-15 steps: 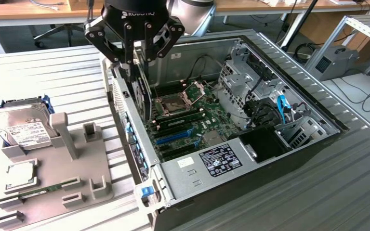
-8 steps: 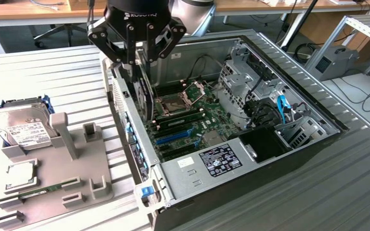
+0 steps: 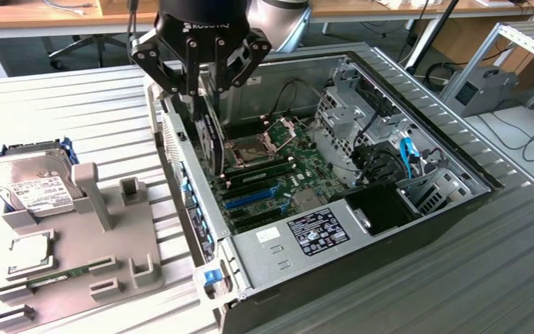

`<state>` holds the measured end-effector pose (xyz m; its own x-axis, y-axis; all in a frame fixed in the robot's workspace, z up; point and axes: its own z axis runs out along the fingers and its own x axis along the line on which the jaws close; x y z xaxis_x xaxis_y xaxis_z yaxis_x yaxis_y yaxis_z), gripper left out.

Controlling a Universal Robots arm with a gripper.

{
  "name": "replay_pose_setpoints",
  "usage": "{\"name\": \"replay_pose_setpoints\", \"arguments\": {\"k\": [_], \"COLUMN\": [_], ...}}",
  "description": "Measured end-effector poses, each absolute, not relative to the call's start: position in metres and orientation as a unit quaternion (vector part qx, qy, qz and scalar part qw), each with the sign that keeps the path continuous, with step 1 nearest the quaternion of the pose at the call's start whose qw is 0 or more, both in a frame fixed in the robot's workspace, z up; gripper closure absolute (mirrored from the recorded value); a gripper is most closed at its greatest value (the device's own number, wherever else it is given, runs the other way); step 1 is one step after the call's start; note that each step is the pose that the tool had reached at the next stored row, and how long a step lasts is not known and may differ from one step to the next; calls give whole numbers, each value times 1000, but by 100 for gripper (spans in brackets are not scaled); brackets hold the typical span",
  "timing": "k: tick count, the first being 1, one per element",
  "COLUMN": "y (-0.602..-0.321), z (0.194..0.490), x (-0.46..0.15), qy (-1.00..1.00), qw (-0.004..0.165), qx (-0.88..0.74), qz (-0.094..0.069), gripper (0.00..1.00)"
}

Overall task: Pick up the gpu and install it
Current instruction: 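Pick up the gpu and move the gpu toward the slot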

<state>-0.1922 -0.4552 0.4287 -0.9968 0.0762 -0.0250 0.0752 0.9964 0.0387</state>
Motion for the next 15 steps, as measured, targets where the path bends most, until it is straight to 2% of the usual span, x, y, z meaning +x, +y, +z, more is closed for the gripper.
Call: {"name": "replay_pose_setpoints", "arguments": {"k": [15], "y": [-455], "z": [421], "x": [-188], "qy": [999], "qw": [13], "qx": [38], "qz": [19], "gripper": [74]}}
